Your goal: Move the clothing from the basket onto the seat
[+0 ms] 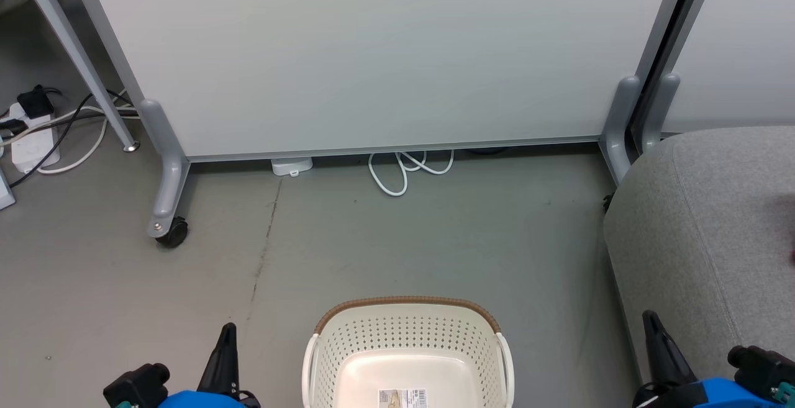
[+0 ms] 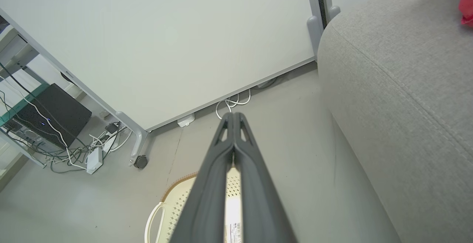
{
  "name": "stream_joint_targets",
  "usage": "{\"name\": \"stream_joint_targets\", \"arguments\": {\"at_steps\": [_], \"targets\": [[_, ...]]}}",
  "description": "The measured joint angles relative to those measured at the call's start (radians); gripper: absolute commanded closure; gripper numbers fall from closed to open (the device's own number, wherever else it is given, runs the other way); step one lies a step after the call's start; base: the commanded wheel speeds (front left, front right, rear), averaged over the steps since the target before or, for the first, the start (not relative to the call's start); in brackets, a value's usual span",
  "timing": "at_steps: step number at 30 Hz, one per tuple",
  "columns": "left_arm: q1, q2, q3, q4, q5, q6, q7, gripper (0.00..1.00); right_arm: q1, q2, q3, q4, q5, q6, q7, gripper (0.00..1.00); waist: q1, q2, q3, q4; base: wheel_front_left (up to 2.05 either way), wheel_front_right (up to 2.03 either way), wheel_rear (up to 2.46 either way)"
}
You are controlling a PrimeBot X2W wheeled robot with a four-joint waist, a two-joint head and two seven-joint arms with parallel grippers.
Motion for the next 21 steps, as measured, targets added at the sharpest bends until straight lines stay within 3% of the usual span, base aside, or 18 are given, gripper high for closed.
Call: {"name": "stream_joint_targets", "arguments": {"at_steps": [21], "targets": [[-0.032,-0.008,0.062,-0.047,-0.27,0.0,0.076,1.0,-0.036,-0.001,-0.007,-0.007,0.318,0.0,0.061,1.0,0.0,0.0,0.001,-0.021,0.0,0.0,0.0]]}}
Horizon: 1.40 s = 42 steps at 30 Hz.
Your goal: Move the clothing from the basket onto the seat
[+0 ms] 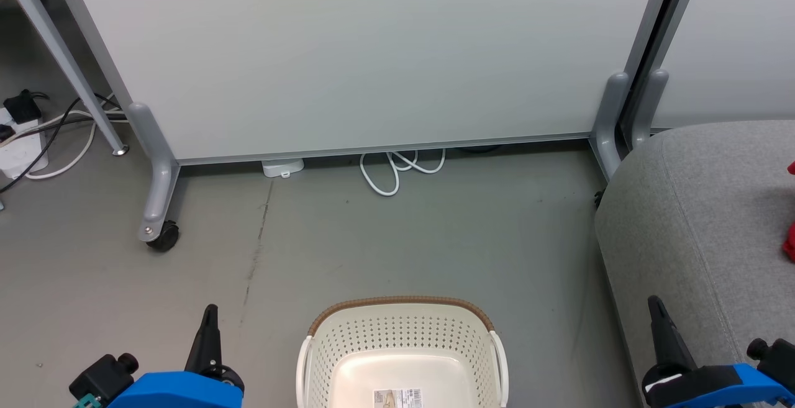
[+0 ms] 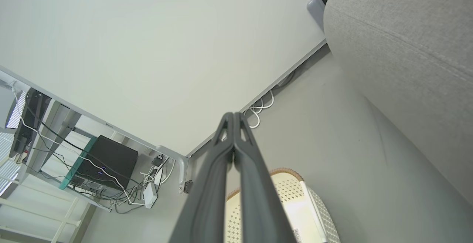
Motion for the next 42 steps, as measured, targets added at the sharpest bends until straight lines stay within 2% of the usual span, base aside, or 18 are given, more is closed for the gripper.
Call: {"name": "stream_joint_targets", "arguments": {"at_steps": [42], "targets": [[-0.044,-0.019,0.097,-0.07,-0.394,0.0,0.116,1.0,-0.062,-0.003,-0.011,-0.012,0.468,0.0,0.092,1.0,-0.0001,0.0,0.002,-0.042,0.0,0.0,0.0]]}}
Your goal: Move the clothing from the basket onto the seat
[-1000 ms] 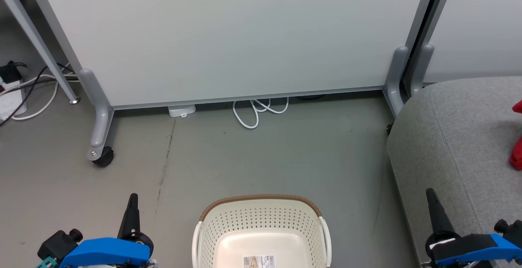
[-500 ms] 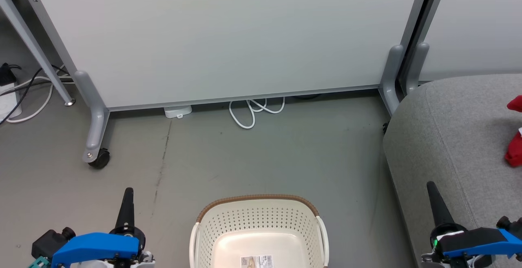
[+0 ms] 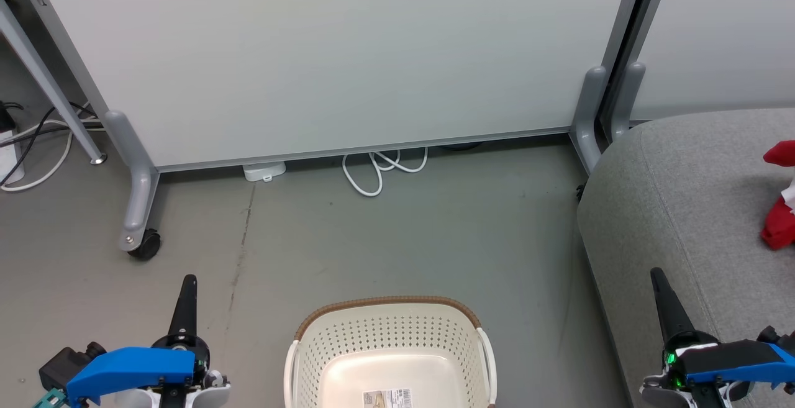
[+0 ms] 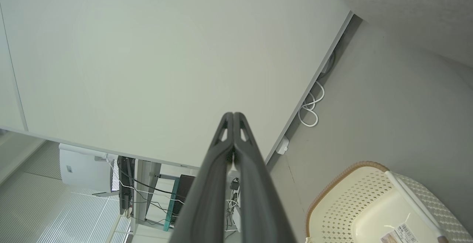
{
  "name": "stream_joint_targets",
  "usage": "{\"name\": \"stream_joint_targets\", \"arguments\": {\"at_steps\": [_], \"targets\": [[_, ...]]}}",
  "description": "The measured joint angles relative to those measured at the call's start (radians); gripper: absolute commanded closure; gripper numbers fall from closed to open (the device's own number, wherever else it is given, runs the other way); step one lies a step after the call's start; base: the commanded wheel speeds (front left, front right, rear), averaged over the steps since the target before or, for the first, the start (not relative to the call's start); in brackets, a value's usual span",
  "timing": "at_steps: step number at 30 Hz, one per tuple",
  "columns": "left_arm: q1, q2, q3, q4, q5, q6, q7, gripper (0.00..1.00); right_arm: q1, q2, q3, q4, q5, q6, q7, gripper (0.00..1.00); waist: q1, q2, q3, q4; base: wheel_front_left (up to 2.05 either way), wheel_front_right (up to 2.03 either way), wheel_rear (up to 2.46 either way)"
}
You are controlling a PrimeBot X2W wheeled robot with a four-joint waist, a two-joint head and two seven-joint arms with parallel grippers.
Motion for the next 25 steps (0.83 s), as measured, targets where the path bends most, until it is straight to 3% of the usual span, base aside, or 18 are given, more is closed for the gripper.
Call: {"name": "stream_joint_targets", "arguments": {"at_steps": [25], "targets": [[-0.02,-0.008,0.046,-0.03,-0.174,0.0,0.054,1.0,-0.028,-0.002,-0.005,-0.005,0.207,0.0,0.04,1.0,0.0,0.0,0.001,-0.025,0.0,0.0,0.0]]}}
